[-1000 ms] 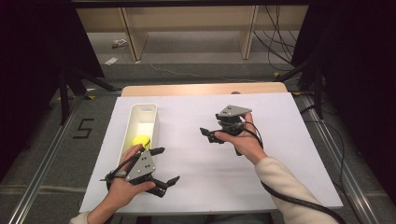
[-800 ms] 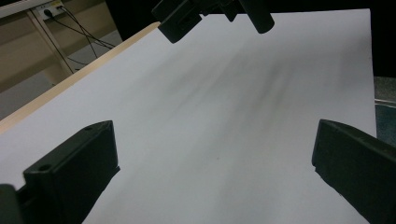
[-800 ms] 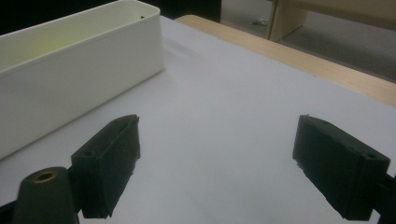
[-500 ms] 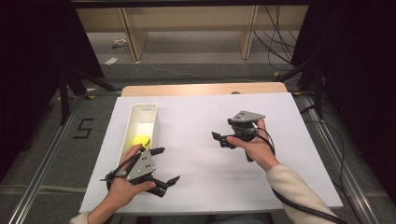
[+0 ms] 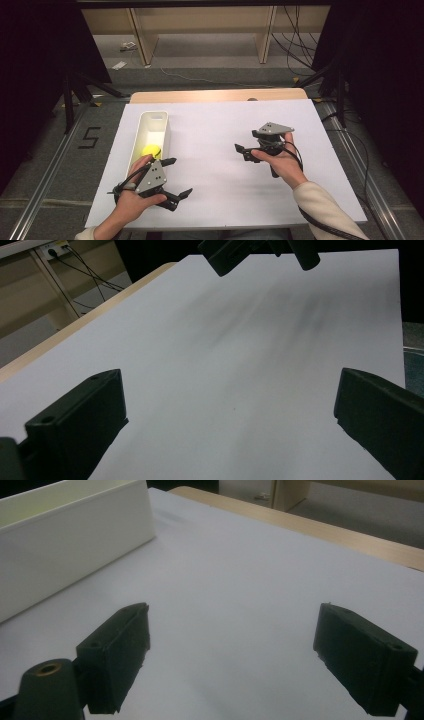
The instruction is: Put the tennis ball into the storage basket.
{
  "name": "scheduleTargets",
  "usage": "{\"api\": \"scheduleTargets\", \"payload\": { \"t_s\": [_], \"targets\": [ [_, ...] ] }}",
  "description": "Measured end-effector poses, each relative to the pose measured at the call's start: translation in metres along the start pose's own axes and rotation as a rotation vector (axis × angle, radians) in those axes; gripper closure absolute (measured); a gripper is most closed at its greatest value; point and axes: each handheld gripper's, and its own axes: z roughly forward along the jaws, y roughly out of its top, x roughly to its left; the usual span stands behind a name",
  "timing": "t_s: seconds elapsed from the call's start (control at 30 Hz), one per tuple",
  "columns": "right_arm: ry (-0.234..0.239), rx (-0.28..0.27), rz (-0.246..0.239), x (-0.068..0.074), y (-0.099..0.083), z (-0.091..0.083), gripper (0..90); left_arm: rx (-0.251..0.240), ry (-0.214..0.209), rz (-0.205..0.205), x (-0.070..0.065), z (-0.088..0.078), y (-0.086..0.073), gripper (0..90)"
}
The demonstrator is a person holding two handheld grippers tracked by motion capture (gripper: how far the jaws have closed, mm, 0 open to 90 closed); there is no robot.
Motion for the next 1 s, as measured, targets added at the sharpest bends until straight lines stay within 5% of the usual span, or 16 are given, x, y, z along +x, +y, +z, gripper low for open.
{"api": "scheduleTargets", "payload": {
  "t_s": [0.8,1.0],
  "targets": [
    [-0.093,-0.011,0.058,-0.028,-0.024,-0.041,15.5,0.001,0.004,-0.001,0.000,0.000,0.000,0.0],
    [-0.121,-0.004,0.025,-0.029,-0.027,-0.047,15.5,0.000,0.003,-0.002,0.000,0.000,0.000,0.0]
  ]
}}
